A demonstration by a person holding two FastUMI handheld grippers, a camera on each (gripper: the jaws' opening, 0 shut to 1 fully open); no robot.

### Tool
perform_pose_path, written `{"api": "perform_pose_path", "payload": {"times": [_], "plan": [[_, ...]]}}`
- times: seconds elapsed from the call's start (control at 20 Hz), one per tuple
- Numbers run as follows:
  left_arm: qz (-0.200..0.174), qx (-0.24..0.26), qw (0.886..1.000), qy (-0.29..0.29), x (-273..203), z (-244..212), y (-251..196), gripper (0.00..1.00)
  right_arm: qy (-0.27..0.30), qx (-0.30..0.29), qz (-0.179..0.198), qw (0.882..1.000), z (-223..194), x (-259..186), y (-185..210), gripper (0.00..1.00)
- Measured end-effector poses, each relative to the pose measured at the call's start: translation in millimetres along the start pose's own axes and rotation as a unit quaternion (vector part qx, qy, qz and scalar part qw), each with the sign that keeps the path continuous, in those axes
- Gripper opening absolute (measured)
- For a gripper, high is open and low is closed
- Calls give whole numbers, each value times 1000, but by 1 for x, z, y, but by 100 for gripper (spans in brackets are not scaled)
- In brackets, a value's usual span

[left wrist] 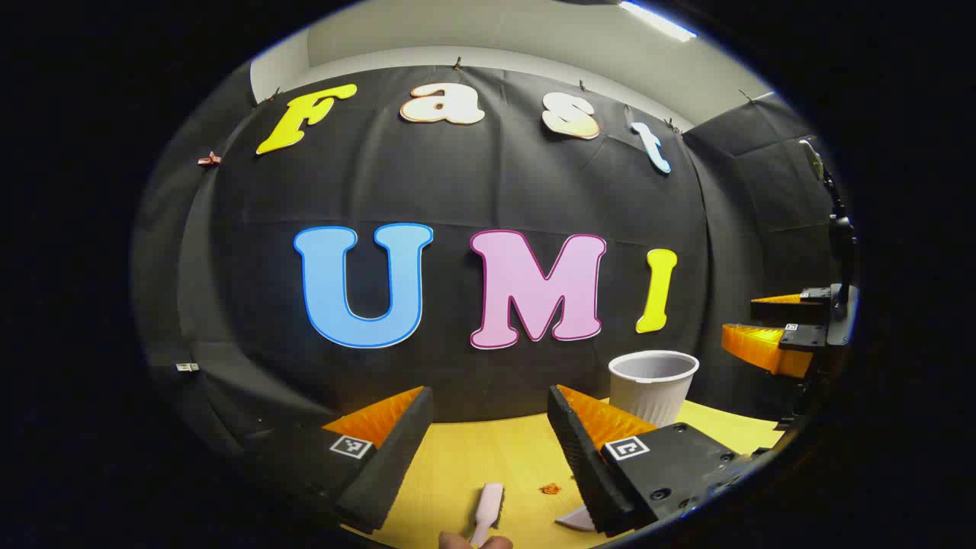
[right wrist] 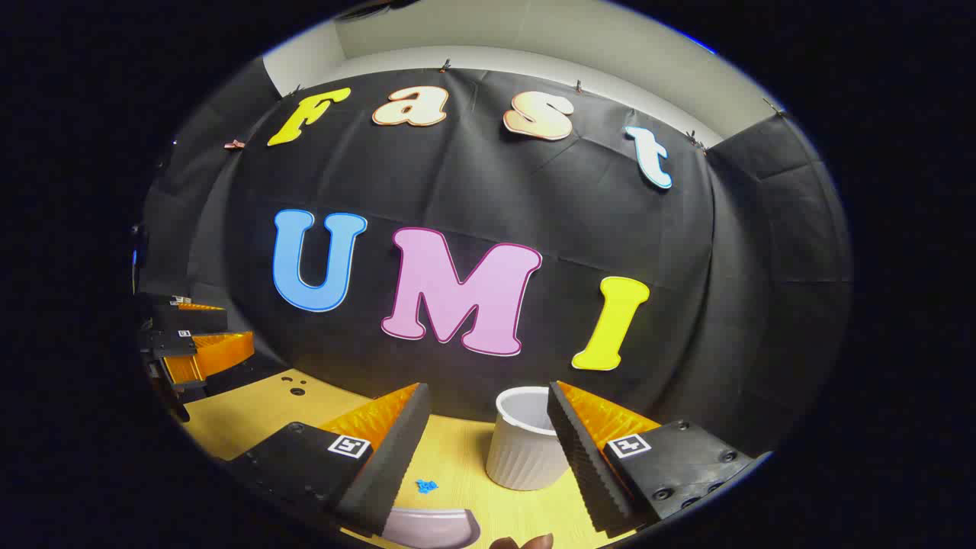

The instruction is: Pick up the small broom and dustpan from the desktop, sweep the trash into the dustpan with the broom, and then empty the trash into the garbage bin.

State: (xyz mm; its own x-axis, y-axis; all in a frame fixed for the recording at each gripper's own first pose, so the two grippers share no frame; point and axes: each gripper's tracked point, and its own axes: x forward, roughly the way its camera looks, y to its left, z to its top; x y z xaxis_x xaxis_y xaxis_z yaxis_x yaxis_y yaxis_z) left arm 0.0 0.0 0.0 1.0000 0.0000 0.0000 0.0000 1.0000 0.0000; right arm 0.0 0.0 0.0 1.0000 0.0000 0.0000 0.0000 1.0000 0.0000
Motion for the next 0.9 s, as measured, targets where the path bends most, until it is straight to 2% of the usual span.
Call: {"api": "perform_pose_path", "payload": {"times": [0.7, 0.8, 0.9], "plan": [[-3, 3, 1000, 5, -5, -3, 2, 95, 11, -16, 3, 1000, -3, -9, 4, 96], [-5, 7, 1000, 7, -4, -4, 2, 95, 15, -23, 15, 1000, -5, -10, 7, 96], [-2, 7, 1000, 12, -5, -8, 4, 95, 49, -18, 49, 997, -24, -15, 16, 96]]}}
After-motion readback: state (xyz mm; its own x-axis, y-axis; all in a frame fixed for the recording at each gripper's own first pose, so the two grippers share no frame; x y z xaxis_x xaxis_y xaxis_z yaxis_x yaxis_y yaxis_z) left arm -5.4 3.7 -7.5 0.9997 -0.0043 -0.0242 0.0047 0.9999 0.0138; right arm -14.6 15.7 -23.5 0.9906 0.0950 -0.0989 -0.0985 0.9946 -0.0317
